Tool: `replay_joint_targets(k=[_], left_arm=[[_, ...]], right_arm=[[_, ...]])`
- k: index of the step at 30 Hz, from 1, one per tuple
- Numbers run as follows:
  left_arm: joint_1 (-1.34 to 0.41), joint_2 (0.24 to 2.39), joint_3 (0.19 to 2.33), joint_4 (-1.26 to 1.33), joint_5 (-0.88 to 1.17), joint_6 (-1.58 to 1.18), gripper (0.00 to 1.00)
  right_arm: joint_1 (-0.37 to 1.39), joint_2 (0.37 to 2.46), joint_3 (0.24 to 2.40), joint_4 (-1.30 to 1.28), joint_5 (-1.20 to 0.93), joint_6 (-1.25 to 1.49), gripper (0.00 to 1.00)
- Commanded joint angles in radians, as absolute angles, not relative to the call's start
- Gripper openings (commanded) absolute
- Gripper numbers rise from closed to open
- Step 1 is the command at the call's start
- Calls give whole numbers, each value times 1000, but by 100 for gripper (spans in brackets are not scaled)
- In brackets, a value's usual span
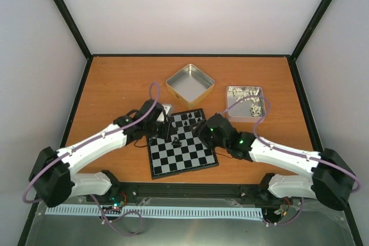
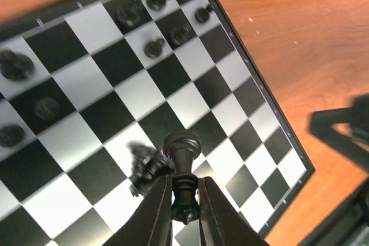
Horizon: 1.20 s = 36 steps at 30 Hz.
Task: Set up the chess pieces on the board
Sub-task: Place the chess piece on the chessboard.
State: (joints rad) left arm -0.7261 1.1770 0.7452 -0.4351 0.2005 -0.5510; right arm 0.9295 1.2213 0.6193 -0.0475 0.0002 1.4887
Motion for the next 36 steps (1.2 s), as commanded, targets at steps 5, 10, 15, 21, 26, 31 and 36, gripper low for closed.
replay_joint_targets(k=[5, 10, 15, 21, 26, 31, 36], left_arm=[[-637, 1456, 1116, -767, 105, -337, 10], [-633, 1639, 1267, -862, 94, -291, 9], [-632, 1752, 1341, -902, 79, -279, 10], [-630, 1842, 1405, -926, 60, -283, 14], [-630, 1902, 1444, -932, 45, -278, 14], [-629, 1942, 1487, -943, 21, -275, 14], [-629, 1951, 1505, -945, 12, -278, 28]], right_arm=[[905, 1061, 693, -325, 268, 1254, 62], [899, 1025, 687, -363, 304, 1212, 62], [894, 1012, 684, -384, 323, 1179, 62], [891, 1004, 670, -381, 326, 1171, 62], [890, 1009, 661, -374, 320, 1177, 62], [890, 1014, 658, -378, 321, 1187, 62], [890, 1017, 655, -371, 318, 1189, 62]])
